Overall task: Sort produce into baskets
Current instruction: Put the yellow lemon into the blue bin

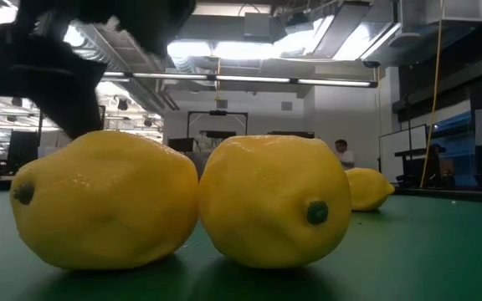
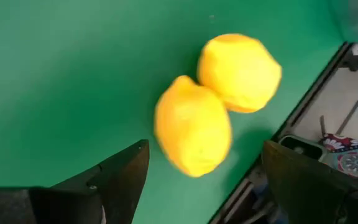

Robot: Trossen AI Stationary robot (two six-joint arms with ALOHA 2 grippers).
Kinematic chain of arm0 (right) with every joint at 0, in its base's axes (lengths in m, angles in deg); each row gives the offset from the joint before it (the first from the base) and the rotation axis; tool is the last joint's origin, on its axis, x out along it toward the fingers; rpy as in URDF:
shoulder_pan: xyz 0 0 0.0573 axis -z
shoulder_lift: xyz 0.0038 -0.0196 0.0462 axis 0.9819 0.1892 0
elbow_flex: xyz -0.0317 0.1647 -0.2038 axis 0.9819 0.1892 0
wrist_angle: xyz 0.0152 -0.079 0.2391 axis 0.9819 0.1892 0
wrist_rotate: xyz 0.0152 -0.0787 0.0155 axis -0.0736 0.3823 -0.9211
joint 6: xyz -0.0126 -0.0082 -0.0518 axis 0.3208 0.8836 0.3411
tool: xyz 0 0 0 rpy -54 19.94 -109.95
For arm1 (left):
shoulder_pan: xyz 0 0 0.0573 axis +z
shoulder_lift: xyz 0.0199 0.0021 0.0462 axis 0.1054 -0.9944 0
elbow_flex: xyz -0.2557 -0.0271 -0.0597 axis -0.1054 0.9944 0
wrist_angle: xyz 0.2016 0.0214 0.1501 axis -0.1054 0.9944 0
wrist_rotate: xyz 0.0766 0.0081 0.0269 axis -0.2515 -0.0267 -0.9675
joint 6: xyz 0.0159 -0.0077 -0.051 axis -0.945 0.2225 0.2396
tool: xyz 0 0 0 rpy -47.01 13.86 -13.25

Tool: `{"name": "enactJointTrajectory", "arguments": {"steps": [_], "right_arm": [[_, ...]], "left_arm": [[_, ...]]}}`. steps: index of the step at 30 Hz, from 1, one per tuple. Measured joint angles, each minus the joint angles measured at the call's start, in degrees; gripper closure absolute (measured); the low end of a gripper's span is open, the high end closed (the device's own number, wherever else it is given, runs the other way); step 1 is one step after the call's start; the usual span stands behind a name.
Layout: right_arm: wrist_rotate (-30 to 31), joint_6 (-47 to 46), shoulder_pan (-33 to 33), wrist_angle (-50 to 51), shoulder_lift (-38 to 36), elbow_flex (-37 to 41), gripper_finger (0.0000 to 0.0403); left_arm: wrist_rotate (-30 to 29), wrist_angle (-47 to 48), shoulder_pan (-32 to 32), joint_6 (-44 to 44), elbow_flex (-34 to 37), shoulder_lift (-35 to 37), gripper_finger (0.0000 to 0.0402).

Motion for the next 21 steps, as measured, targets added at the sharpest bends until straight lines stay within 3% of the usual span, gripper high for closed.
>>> {"name": "enactJointTrajectory", "arguments": {"steps": [4,11,21], "right_arm": [[0.83,0.03,0.00,-0.02,0.00,0.00,0.0084],[3.33,0.09,0.00,-0.36,0.00,0.00,0.0084],[4.24,1.61,0.00,-0.28,0.00,0.00,0.0084]], "left_arm": [[0.01,0.35,0.26,-2.33,-3.51,-2.51,0.0098],[0.11,12.20,0.31,-3.83,-8.72,-6.74,0.0098],[0.25,10.31,0.26,-3.46,-8.96,-8.03,0.0098]]}}
